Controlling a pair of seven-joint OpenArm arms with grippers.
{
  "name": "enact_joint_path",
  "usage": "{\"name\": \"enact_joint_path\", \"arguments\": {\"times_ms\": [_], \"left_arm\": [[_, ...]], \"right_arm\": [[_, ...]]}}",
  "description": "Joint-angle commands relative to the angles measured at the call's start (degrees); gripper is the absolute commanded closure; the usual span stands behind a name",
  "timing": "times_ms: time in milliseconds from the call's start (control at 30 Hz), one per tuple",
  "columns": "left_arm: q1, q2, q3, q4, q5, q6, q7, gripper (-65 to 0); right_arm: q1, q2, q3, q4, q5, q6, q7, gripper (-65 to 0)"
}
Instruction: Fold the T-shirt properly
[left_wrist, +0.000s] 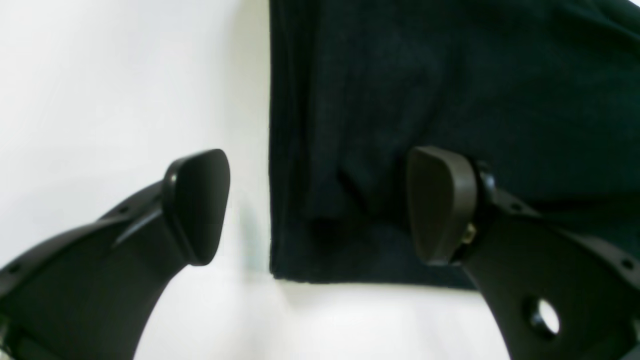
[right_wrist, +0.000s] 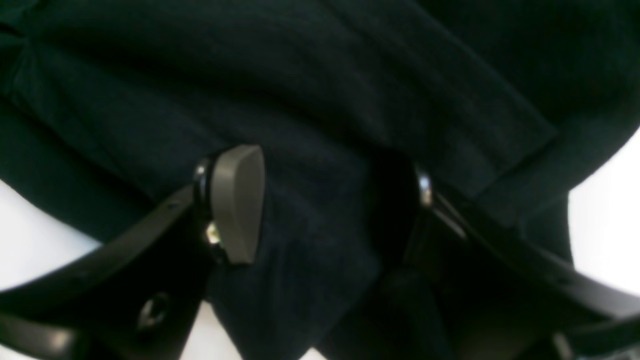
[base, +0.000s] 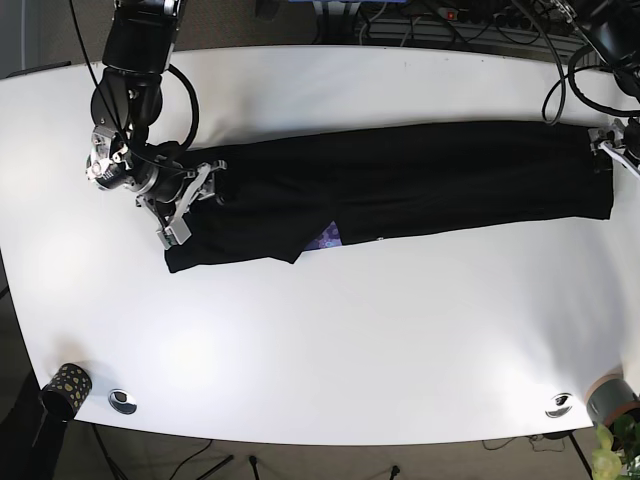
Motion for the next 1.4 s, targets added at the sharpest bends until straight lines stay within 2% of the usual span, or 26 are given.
{"name": "enact_joint_path", "arguments": {"times_ms": [0, 167, 333, 433, 700, 1300, 1367], "left_arm": [[-0.1, -1.9, -0.3, 4.7, -1.9, -0.1, -1.0, -51.8], [0.0, -1.9, -0.8, 5.8, -2.1, -0.1, -1.0, -51.8], [0.3, -1.9, -7.8, 6.5, -6.4, -0.1, 0.4, -51.8], [-0.2, -3.3, -9.2, 6.2, -6.5, -0.1, 1.7, -51.8], [-0.2, -4.0, -6.6, -2.8, -6.5, -0.1, -1.8, -51.8], [-0.3, -3.4, 2.2, -8.1, -6.7, -0.1, -2.1, -51.5], [-0.9, -3.4, 2.4, -9.6, -6.7, -0.1, -2.1, -48.6]], "right_arm": [[0.9, 0.5, 0.3, 1.1, 0.5, 0.08, 0.1, -35.0], [0.9, 0.5, 0.3, 1.1, 0.4, 0.08, 0.1, -35.0], [0.9, 0.4, 0.3, 0.7, 0.4, 0.08, 0.1, -35.0], [0.6, 0.4, 0.3, 0.7, 0.3, 0.08, 0.2, -35.0], [0.0, 0.4, 0.3, 0.7, 0.3, 0.08, 0.4, -35.0], [-0.1, 0.4, 0.3, 1.0, 0.4, 0.08, 0.5, -35.0], [-0.1, 0.4, 0.4, 1.0, 0.5, 0.08, 0.5, -35.0]]}}
